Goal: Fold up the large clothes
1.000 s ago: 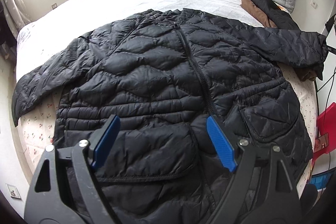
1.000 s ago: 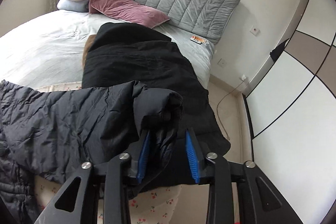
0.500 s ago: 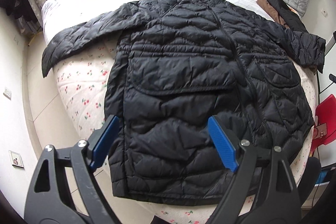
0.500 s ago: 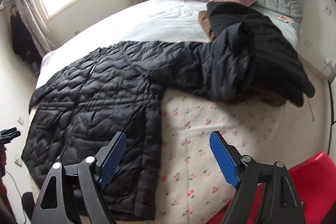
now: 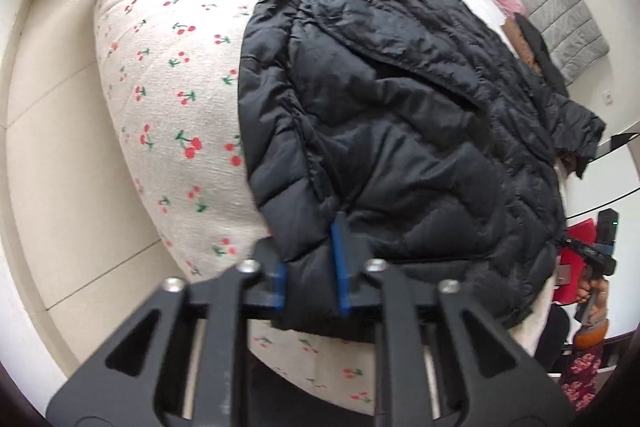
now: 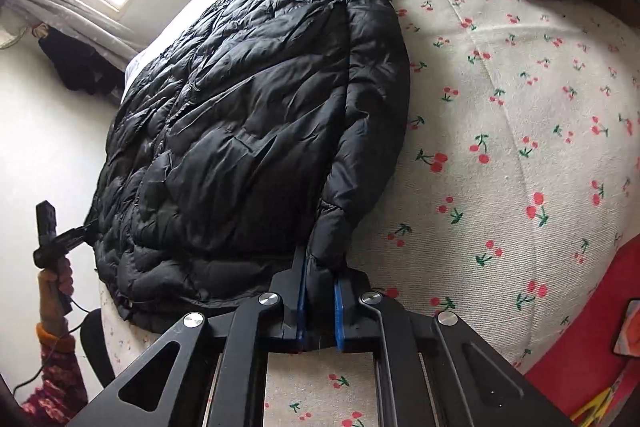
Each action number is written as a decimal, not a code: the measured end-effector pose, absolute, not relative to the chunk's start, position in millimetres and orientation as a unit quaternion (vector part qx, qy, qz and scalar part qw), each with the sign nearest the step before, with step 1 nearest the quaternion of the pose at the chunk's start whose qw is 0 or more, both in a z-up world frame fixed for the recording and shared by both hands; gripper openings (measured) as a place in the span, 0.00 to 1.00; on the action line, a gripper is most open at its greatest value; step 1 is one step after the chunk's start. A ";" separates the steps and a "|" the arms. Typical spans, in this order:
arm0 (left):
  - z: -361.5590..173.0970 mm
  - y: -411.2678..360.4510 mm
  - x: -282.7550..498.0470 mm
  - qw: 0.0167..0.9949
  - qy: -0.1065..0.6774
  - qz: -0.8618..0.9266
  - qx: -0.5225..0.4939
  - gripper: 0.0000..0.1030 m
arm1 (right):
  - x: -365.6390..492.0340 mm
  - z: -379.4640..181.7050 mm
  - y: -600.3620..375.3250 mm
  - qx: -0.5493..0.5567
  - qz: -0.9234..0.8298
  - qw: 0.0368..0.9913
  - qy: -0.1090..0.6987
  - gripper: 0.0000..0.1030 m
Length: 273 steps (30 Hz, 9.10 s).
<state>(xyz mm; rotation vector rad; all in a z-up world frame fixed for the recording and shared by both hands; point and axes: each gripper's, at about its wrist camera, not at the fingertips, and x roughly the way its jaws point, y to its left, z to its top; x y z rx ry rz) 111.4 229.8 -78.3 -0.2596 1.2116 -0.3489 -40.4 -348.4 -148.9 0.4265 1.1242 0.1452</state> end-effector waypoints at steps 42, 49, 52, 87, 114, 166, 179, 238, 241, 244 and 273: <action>-56.1 290.8 158.0 0.857 0.480 -0.045 -0.185 0.88 | -5.1 -101.7 -265.7 0.072 0.006 0.851 0.520 0.78; -95.5 355.7 243.9 0.827 0.433 -0.005 -0.359 0.88 | 33.4 -111.9 -261.8 0.094 -0.008 0.844 0.527 0.78; -111.2 375.5 271.9 0.809 0.410 0.023 -0.421 0.86 | 45.5 -117.0 -258.8 0.093 -0.006 0.845 0.527 0.78; 105.5 83.2 341.0 0.934 0.274 -0.179 -0.144 0.05 | 87.2 -95.2 -291.8 0.119 -0.006 0.860 0.495 0.78; -59.6 89.9 362.4 0.873 0.467 -0.140 -0.017 0.68 | 106.3 -106.4 -311.1 0.131 -0.007 0.857 0.498 0.78; 48.6 -67.8 233.5 0.847 0.462 -0.261 0.030 0.88 | 153.5 42.0 -430.0 0.172 -0.035 0.947 0.270 0.08; 42.0 -21.1 274.1 0.861 0.447 -0.238 -0.039 0.88 | 291.2 37.7 -282.0 0.209 0.186 0.905 0.320 0.10; -29.8 -51.6 352.1 0.875 0.446 -0.188 0.021 0.68 | 296.9 -123.3 -349.4 0.103 -0.025 0.883 0.456 0.67; 5.6 -31.3 313.4 0.882 0.426 -0.199 0.022 0.78 | 258.1 -94.5 -345.4 0.093 -0.005 0.886 0.454 0.67; 35.3 -5.2 269.9 0.885 0.419 -0.204 0.018 0.82 | 213.1 -66.2 -341.7 0.085 0.022 0.890 0.447 0.69; -60.0 96.9 -9.8 0.756 0.545 -0.319 0.172 0.88 | -41.2 -155.1 -262.9 -0.050 0.083 0.816 0.570 0.84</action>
